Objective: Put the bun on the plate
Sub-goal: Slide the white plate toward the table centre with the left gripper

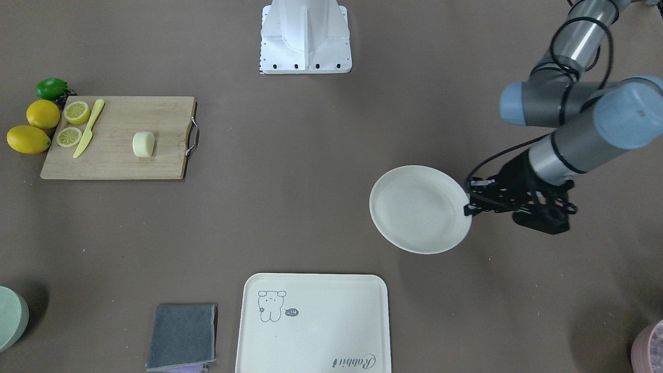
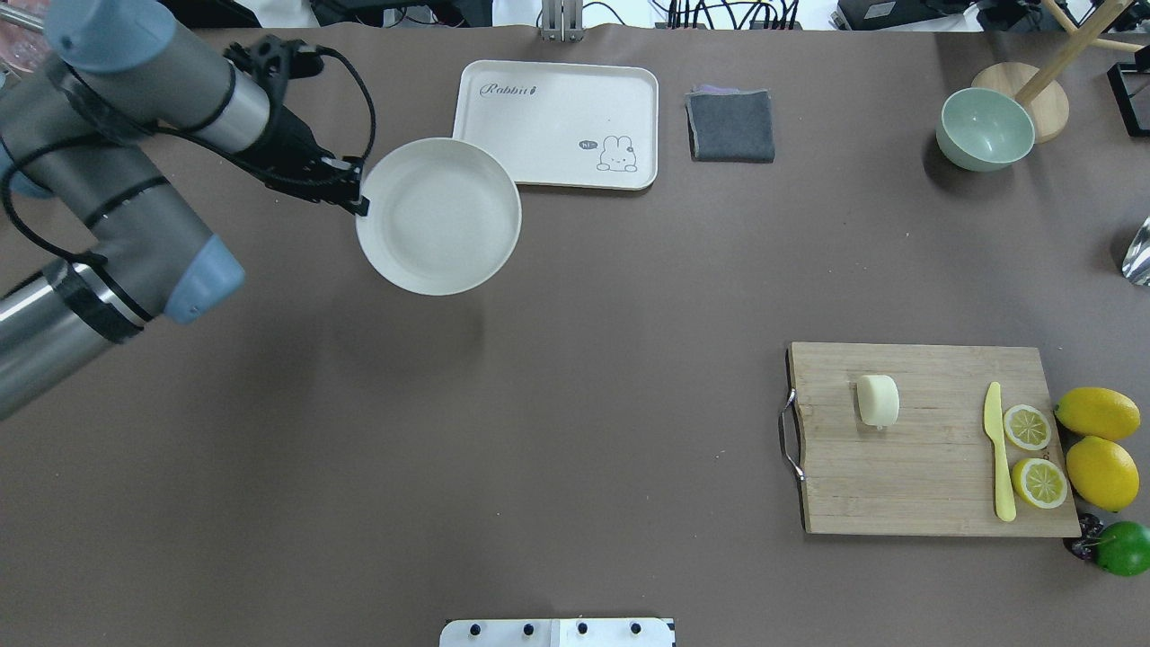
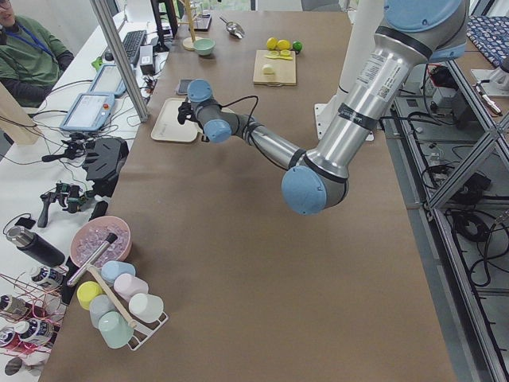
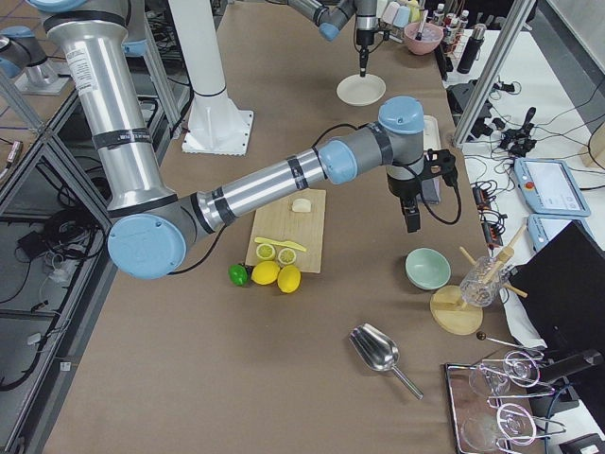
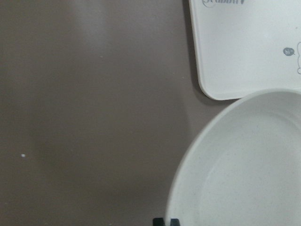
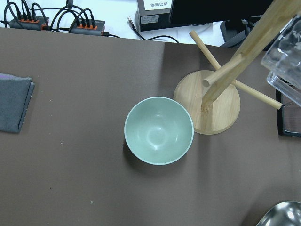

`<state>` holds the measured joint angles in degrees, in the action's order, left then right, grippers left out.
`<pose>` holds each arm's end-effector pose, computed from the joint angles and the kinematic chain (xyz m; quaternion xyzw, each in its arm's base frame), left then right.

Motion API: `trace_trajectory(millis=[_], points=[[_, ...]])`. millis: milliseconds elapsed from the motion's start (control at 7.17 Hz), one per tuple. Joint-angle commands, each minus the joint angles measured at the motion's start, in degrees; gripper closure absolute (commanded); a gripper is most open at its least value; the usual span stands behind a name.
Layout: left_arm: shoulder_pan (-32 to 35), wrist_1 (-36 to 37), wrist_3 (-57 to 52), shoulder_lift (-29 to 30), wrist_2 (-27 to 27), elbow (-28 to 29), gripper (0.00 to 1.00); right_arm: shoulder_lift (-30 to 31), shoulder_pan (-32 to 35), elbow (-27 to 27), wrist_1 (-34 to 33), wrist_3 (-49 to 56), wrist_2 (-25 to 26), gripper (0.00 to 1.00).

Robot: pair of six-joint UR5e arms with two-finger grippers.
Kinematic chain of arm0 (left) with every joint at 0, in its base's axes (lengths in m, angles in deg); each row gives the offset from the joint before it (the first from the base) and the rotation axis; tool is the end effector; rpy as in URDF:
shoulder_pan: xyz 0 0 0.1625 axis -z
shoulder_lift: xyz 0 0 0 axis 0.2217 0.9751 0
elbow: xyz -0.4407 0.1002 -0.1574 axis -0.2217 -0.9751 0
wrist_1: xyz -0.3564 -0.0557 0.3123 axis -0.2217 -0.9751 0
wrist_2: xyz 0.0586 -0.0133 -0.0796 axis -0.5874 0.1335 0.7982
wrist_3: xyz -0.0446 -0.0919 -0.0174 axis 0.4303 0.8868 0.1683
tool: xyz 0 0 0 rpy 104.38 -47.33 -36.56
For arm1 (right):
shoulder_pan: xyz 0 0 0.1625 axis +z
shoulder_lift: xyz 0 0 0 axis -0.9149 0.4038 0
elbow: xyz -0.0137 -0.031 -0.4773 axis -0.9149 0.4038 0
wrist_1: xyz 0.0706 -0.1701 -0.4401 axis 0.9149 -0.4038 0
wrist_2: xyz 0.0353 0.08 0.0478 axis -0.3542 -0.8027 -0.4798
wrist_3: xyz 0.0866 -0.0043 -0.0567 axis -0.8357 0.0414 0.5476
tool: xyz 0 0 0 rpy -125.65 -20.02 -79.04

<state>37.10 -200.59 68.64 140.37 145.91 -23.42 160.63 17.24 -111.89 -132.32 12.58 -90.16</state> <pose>0.4495 -0.6382 0.3248 0.0787 0.5349 0.0447 0.8401 -0.0084 -0.6702 0.4547 0.1504 -0.3633 0.0145 0.9193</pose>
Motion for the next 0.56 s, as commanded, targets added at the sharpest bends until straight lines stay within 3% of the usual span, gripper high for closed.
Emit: trace_trajectory(millis=[0, 419], points=[[-10.40, -4.93, 8.50, 0.39, -9.40, -0.43, 1.00, 0.01, 0.33, 0.09, -0.01, 0.00, 0.11, 0.00], [-18.34, -7.22, 12.49, 2.06, -15.50, -0.52, 1.00, 0.10, 1.12, 1.76, -0.01, -0.09, 0.55, 0.00]])
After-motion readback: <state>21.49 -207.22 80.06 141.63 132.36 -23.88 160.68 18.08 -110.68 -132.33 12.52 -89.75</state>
